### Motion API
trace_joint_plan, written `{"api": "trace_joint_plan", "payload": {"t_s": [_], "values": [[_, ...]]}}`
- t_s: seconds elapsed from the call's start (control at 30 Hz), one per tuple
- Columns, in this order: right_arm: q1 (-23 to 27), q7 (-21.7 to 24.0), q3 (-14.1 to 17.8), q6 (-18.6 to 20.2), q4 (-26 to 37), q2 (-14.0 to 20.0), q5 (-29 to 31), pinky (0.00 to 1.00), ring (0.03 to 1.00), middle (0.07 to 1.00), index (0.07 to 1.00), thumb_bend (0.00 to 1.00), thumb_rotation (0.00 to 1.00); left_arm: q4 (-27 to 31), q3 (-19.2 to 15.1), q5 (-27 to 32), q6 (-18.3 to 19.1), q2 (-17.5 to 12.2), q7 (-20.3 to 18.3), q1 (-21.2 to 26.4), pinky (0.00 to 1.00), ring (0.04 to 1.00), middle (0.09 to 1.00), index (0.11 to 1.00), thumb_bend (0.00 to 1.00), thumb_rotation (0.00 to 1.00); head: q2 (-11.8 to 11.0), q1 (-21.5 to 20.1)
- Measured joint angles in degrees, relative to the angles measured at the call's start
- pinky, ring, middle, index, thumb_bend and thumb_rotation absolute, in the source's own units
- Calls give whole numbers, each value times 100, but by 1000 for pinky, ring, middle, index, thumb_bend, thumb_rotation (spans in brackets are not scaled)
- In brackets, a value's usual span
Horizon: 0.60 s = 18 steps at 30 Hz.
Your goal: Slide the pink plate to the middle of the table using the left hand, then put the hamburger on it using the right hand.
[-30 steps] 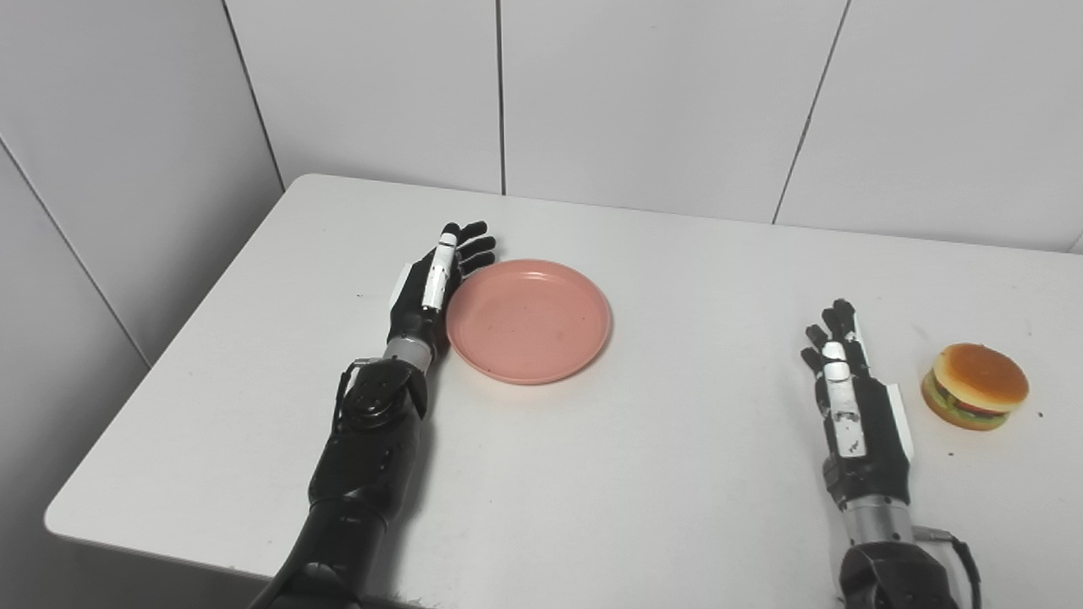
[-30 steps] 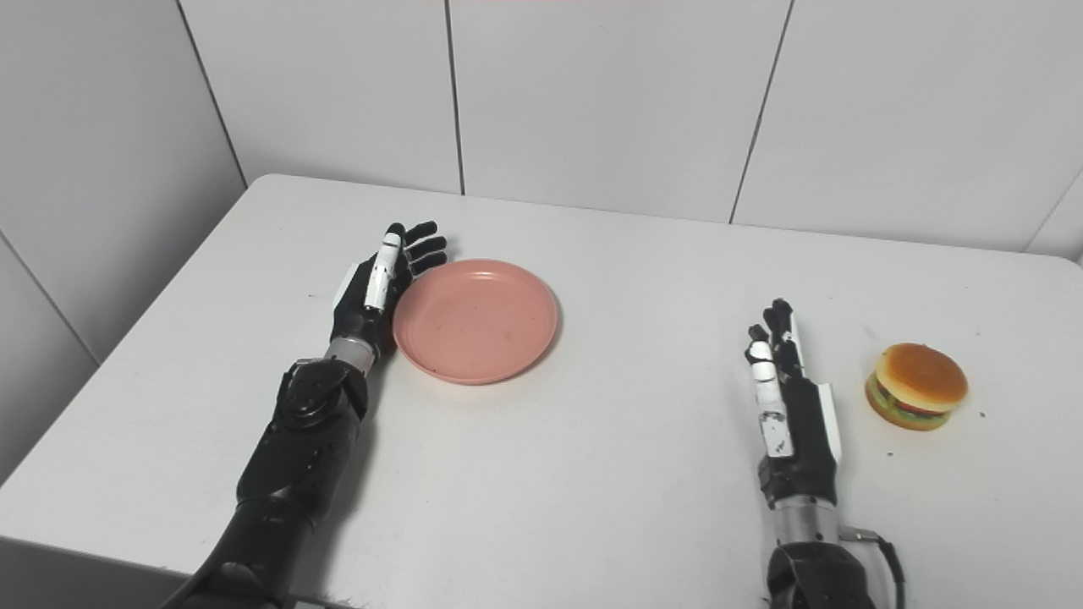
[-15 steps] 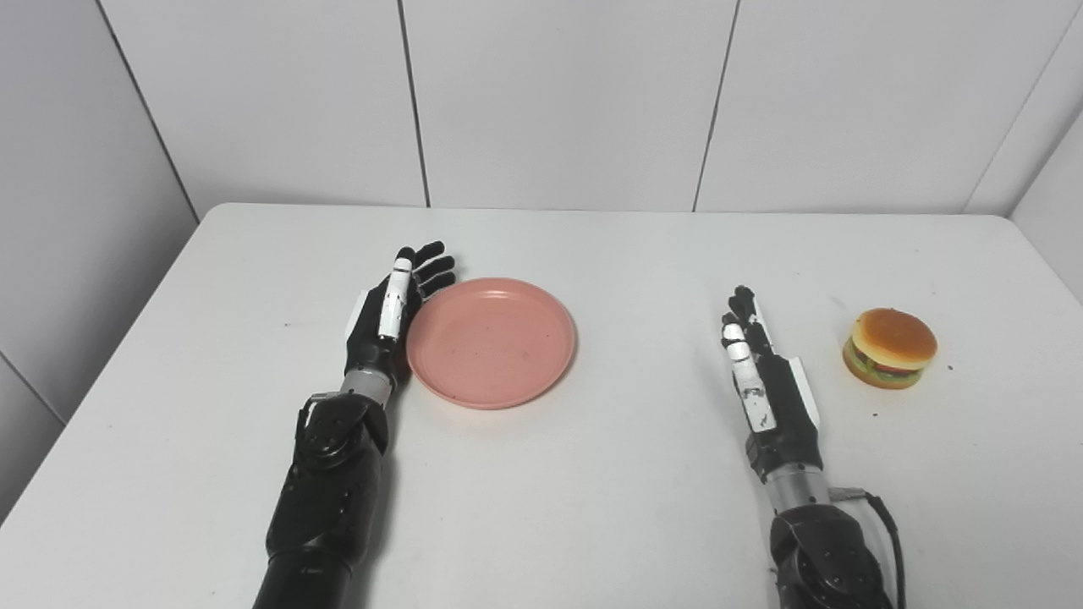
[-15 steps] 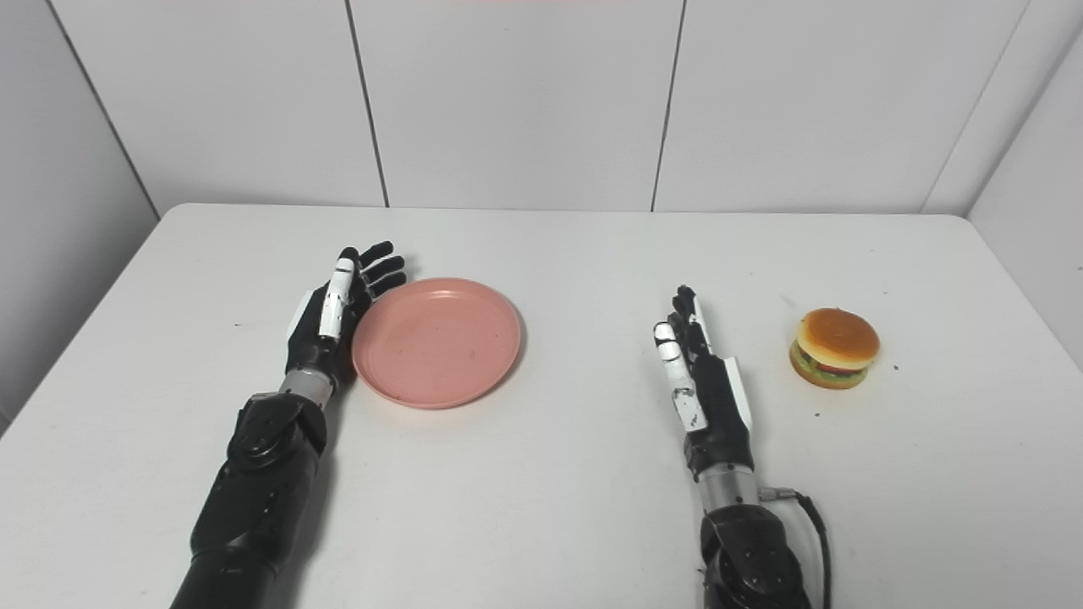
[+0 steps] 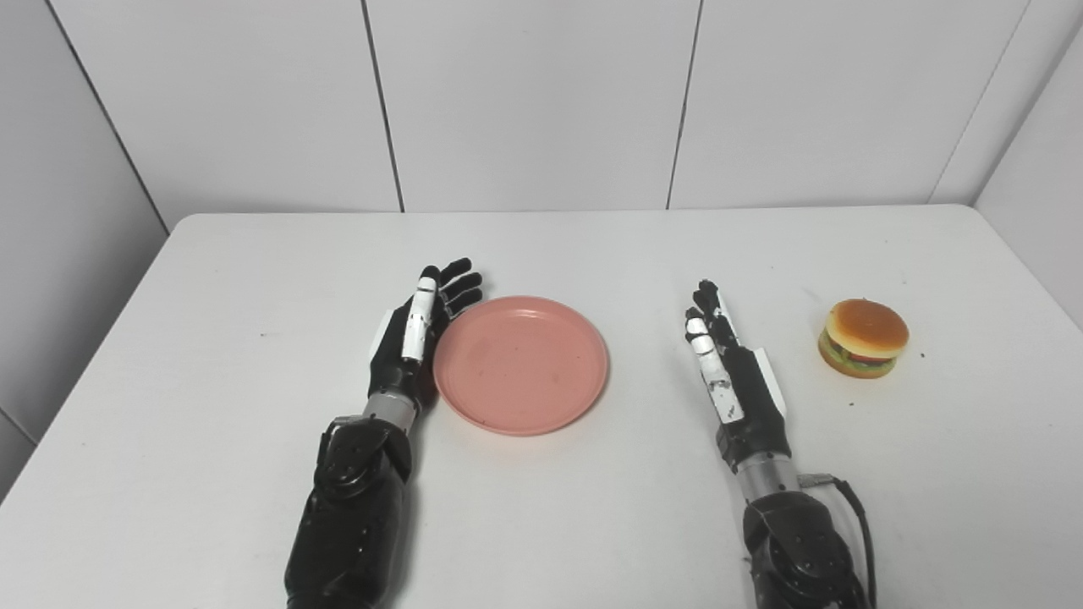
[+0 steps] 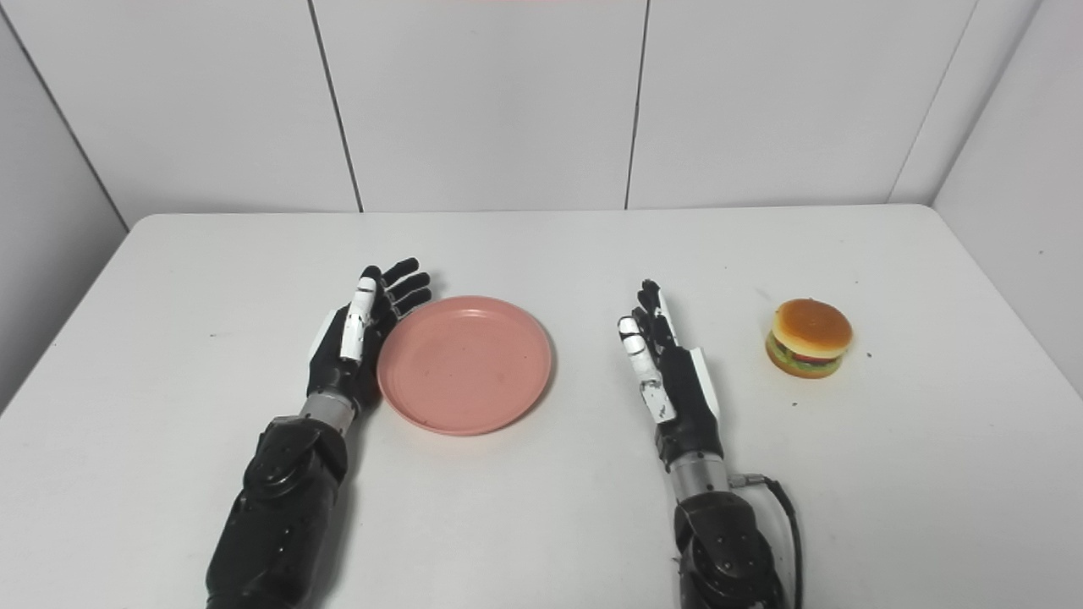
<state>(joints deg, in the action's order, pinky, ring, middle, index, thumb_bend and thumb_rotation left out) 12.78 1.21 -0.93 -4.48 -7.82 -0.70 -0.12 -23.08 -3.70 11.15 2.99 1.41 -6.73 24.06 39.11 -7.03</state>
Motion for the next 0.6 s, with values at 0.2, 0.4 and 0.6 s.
{"api": "trace_joint_plan", "payload": {"t_s": [0.2,0.4,0.6], "values": [[-14,1,0,3,30,-1,13,989,979,998,1000,561,890,-1,183,-130,-43,89,-15,-19,813,815,796,766,411,1000,26,44],[-20,16,5,4,32,12,29,992,983,1000,1000,585,886,-27,328,-140,-197,88,-126,-70,812,822,803,781,424,1000,35,53],[-23,10,1,4,38,11,10,982,974,994,1000,577,894,-68,503,-149,-275,125,-166,-77,825,827,797,770,442,1000,44,44]]}}
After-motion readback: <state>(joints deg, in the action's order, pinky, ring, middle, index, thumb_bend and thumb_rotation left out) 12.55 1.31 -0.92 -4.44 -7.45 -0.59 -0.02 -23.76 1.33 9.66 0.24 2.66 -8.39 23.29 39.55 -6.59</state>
